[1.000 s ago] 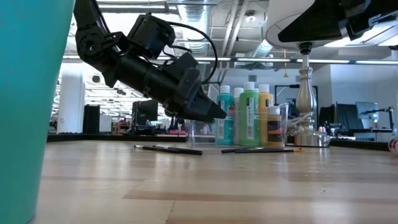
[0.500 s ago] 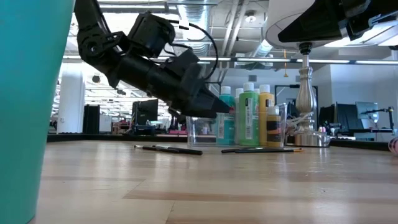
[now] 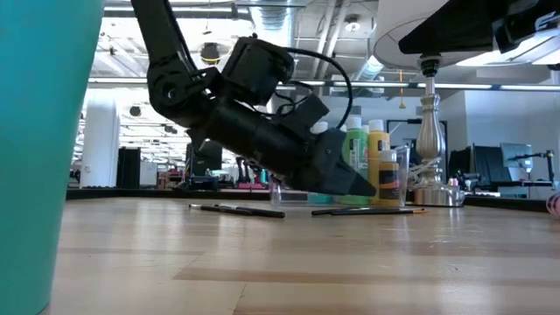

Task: Pick & Place Paint Supplies
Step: Adjust the silver paintbrushes on the table

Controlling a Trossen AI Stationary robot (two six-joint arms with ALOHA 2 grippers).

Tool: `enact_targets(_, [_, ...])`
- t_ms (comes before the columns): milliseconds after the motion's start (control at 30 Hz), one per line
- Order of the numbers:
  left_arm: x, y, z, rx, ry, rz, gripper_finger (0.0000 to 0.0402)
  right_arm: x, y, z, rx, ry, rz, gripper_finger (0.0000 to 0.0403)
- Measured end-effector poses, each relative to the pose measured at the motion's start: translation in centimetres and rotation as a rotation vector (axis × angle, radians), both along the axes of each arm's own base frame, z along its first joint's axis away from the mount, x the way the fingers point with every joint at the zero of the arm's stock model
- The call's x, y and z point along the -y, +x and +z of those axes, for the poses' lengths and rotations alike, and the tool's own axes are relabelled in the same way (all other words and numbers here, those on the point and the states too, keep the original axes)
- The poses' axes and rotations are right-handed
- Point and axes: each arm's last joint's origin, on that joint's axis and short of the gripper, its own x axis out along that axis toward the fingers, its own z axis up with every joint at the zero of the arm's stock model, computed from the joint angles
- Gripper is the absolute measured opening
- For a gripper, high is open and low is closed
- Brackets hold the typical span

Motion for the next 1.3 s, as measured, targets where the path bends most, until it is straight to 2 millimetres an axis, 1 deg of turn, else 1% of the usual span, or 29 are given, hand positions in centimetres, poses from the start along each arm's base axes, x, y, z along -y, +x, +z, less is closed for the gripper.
enact_targets(233, [-0.1, -0.1, -0.1, -0.015, 0.035, 0.049, 0.0242, -0.2, -0.3, -0.2, 0.002, -0.002, 0.010, 0.0014])
enact_targets(400, [1.7, -0.4, -0.2, -0.049, 0.145, 0.131, 0.0232, 0.2, -0.7, -1.0, 0.019, 0.026, -0.001, 0.0014])
enact_targets(567, [3.0, 0.1, 0.6, -0.008, 0.122, 0.132, 0.0229, 0.3, -0.8, -1.0, 0.028, 0.031, -0.007, 0.0014])
enact_targets(667, [3.0, 0.6, 1.0, 0.003, 0.118, 0.178, 0.0233, 0.3, -0.8, -1.0, 0.034, 0.026, -0.012, 0.0014])
enact_targets(833, [1.8, 1.4, 1.4, -0.021, 0.055, 0.224, 0.0249, 0.3, -0.8, -1.0, 0.039, 0.022, -0.016, 0.0014])
enact_targets(1067, [1.8, 1.5, 1.4, -0.016, 0.042, 0.241, 0.0262, 0.4, -0.7, -1.0, 0.039, 0.021, -0.017, 0.0014])
enact_targets(1133, [2.1, 1.6, 1.1, -0.014, 0.035, 0.234, 0.0262, 0.3, -0.7, -1.0, 0.039, 0.021, -0.017, 0.0014])
enact_targets(1200, [2.3, 1.7, 0.4, -0.032, 0.039, 0.226, 0.0260, 0.3, -0.7, -1.0, 0.040, 0.022, -0.017, 0.0014])
enact_targets(1300, [2.8, 2.7, -0.6, -0.043, 0.034, 0.202, 0.0258, 0.3, -0.7, -1.0, 0.041, 0.024, -0.017, 0.0014])
